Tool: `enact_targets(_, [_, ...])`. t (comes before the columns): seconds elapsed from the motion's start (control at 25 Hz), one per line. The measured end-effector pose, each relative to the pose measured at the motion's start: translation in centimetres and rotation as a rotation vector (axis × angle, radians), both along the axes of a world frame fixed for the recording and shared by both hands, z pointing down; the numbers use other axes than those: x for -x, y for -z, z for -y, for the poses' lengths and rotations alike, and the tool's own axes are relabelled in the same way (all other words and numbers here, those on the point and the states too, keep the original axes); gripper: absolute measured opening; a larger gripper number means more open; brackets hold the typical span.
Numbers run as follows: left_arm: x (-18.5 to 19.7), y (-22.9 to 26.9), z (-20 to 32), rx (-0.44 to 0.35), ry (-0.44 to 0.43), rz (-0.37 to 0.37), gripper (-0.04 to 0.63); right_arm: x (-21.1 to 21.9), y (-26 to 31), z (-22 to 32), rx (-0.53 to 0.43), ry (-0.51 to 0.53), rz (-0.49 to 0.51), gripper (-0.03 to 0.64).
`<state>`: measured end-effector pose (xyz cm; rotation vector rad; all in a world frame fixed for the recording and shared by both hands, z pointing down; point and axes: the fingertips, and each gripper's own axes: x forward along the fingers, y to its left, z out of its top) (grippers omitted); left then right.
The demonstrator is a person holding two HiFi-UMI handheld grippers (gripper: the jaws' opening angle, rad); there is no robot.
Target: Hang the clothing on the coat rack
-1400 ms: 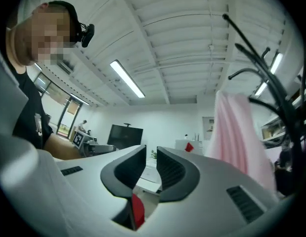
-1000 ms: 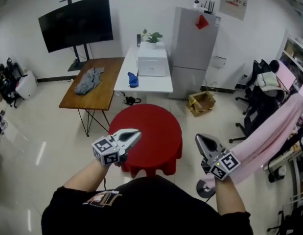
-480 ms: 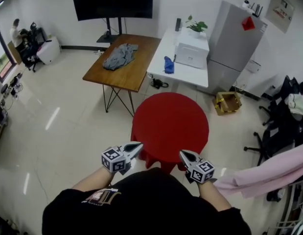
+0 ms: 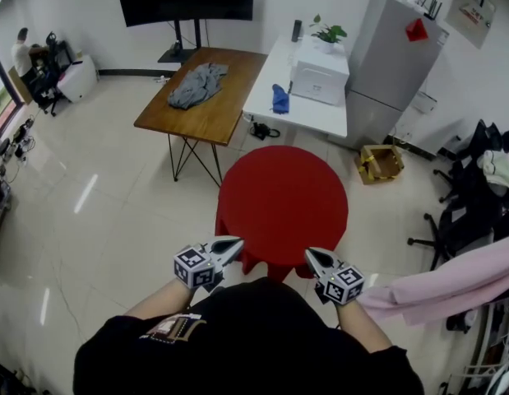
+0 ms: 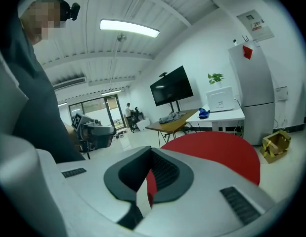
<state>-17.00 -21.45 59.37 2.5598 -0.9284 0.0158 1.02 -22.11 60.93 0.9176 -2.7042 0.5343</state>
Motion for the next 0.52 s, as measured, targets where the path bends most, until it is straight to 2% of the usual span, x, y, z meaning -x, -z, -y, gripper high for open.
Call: enact_targets(0.52, [-1.6, 0.1, 1.1, -0.007, -0.033, 0.011, 0.0, -1.9, 0.5, 0.8, -0.022, -0.024, 0.013, 0.0])
